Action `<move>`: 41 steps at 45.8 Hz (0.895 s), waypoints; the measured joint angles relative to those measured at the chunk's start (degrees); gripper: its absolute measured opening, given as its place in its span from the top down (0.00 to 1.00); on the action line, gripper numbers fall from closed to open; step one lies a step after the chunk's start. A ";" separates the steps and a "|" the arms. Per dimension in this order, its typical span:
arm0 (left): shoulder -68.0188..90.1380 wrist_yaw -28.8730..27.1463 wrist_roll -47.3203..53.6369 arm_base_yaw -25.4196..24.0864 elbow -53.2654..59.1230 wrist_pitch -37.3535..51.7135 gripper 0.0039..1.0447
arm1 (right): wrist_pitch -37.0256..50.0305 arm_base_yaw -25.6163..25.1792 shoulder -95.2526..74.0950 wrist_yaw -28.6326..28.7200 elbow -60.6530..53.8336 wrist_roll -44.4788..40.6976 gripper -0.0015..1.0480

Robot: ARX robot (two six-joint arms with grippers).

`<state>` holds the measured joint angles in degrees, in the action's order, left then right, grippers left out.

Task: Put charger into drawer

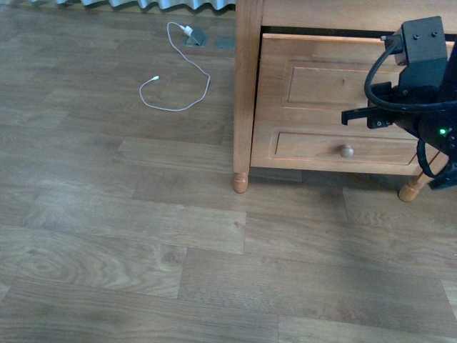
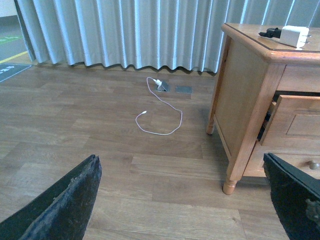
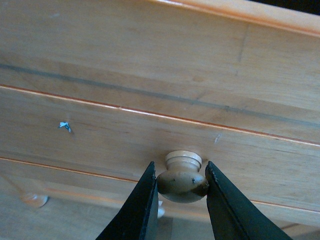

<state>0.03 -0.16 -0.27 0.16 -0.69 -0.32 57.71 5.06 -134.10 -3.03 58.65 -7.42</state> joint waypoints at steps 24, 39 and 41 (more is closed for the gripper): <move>0.00 0.00 0.00 0.00 0.00 0.00 0.06 | 8.07 -5.01 19.26 12.46 -35.12 2.32 0.79; 0.00 0.00 0.00 0.00 0.00 -0.02 0.06 | 3.54 -8.15 31.10 12.98 -40.06 2.08 0.47; 0.00 0.00 0.02 0.00 0.00 0.00 0.06 | 1.92 -8.85 33.59 13.07 -40.22 2.38 0.42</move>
<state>0.03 -0.16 -0.25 0.16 -0.69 -0.32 59.64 -3.79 -100.51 10.04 18.44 -5.04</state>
